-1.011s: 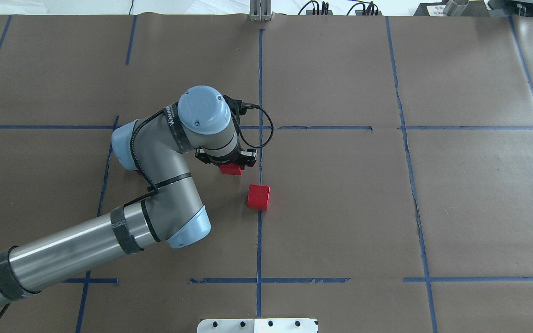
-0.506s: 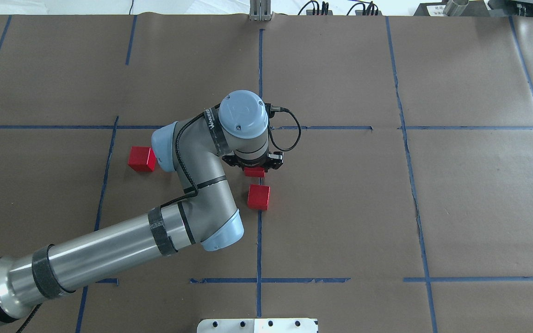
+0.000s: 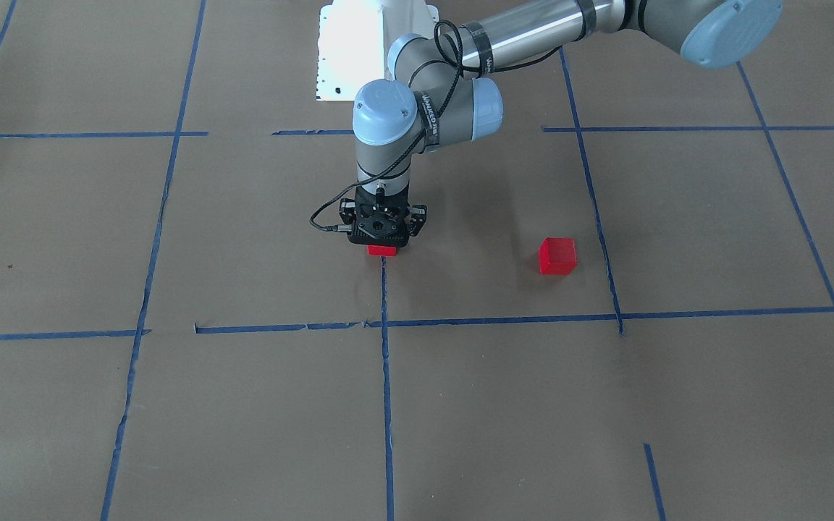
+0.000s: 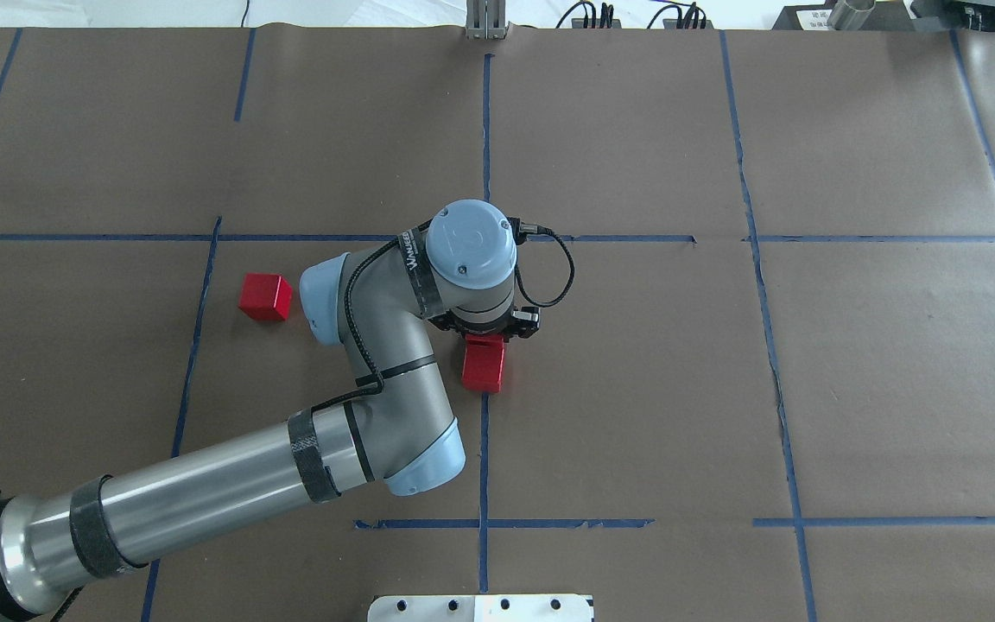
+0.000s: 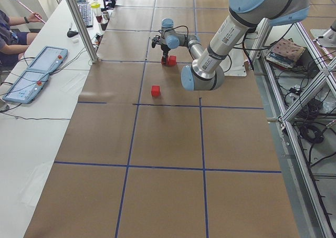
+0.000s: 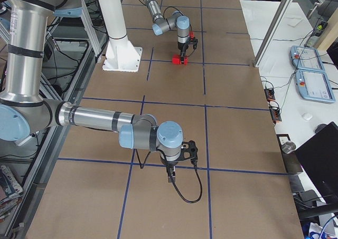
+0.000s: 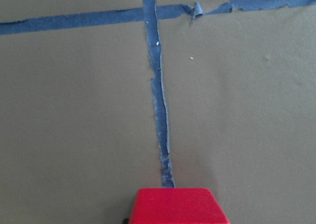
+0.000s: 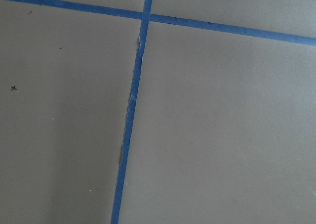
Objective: Form red blocks into L shape at center
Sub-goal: 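Carry the red cube and place it beside the center cube, farther from robot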
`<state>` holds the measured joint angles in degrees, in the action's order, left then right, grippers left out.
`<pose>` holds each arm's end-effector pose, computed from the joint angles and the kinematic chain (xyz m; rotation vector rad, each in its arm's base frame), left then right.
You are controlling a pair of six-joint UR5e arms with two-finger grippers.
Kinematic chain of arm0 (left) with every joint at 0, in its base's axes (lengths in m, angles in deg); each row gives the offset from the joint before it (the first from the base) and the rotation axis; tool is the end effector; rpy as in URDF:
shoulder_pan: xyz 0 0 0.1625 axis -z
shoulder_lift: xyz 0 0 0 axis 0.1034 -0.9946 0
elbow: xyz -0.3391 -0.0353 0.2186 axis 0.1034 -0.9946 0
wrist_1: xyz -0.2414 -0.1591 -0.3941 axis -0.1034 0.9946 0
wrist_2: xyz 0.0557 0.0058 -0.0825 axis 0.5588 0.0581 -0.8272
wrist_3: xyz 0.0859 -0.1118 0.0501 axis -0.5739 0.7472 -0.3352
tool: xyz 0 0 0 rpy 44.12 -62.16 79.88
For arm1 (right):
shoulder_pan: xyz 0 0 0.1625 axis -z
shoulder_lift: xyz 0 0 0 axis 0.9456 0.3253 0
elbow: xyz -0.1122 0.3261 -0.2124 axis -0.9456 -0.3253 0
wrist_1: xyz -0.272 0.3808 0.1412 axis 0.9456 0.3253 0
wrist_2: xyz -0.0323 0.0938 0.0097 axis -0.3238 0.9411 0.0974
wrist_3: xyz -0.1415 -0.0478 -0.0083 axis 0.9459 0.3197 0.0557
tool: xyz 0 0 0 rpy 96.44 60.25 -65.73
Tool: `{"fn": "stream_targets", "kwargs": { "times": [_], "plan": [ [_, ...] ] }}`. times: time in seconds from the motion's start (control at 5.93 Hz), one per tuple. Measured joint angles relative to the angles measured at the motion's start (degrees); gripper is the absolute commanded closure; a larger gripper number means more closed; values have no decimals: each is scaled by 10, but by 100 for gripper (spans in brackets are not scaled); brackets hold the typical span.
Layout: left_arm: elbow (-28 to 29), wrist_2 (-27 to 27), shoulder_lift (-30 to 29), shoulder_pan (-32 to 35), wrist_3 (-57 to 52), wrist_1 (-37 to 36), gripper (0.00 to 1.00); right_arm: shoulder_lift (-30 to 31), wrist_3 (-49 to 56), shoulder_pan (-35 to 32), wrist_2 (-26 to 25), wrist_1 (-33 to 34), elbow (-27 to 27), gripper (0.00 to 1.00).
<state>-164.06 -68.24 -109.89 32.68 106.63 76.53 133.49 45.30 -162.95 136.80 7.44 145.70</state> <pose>0.7347 -0.4765 0.1534 0.1268 0.8301 0.0695 0.0465 -0.4819 0.7117 0.0663 -0.7587 -0.1302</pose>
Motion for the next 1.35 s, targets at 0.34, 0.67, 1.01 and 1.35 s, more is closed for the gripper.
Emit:
{"fn": "stream_targets", "kwargs": {
  "times": [0.34, 0.67, 1.01, 1.35],
  "plan": [
    [0, 0, 0, -1, 7, -2, 57, 0, 0, 0, 0, 1, -1, 0],
    [-1, -1, 0, -1, 12, -2, 48, 0, 0, 0, 0, 0, -1, 0],
    [-1, -1, 1, -1, 13, -2, 42, 0, 0, 0, 0, 0, -1, 0],
    [-1, -3, 1, -1, 13, -2, 39, 0, 0, 0, 0, 0, -2, 0]
  ]
}}
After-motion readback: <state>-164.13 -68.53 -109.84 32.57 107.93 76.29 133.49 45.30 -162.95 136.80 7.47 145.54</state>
